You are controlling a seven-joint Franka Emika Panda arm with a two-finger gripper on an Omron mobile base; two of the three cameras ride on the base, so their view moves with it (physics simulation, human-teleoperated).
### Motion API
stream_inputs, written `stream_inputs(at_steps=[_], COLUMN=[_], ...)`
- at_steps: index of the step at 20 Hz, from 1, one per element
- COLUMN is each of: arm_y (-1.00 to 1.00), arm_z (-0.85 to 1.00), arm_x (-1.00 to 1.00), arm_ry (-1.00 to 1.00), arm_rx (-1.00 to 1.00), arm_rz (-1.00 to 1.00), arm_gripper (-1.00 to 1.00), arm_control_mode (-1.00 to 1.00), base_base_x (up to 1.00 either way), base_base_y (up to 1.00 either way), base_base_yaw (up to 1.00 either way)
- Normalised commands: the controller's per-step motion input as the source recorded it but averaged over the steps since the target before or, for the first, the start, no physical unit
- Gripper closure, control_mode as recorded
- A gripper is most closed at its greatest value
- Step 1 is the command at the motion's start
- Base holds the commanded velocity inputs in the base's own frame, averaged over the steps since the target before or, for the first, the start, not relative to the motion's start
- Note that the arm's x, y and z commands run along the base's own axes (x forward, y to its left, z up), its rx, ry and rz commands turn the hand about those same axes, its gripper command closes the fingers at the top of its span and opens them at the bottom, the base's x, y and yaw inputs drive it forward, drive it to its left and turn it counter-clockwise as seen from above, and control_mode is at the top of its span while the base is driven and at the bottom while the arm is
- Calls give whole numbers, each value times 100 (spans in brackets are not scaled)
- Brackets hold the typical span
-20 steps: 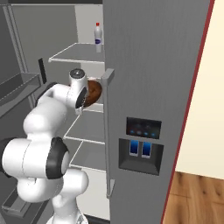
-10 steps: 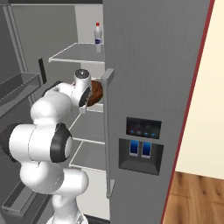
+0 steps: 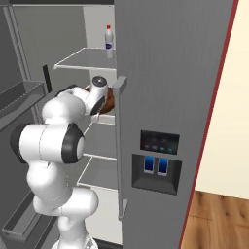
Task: Pick the chicken drumstick and eggplant from their plates and place them in the bowl. Then put the bowl in the fridge.
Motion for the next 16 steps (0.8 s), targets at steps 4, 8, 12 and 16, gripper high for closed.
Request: stream_inputs(at_steps=[4,8,12,16], arm_y=[0,0,7,11], arm_z=[-14,-15,-15,-9], arm_x=[44,42,39,34], arm_ry=[0,0,2,1], arm_rx=[0,0,0,0], arm_rz=[0,0,0,0], arm_gripper=[100,100,100,100], arm_control_mode=[-100,-100,-100,-100], base_base_x=[0,0,0,0], base_base_y=[0,0,0,0], base_base_yaw=[0,0,0,0])
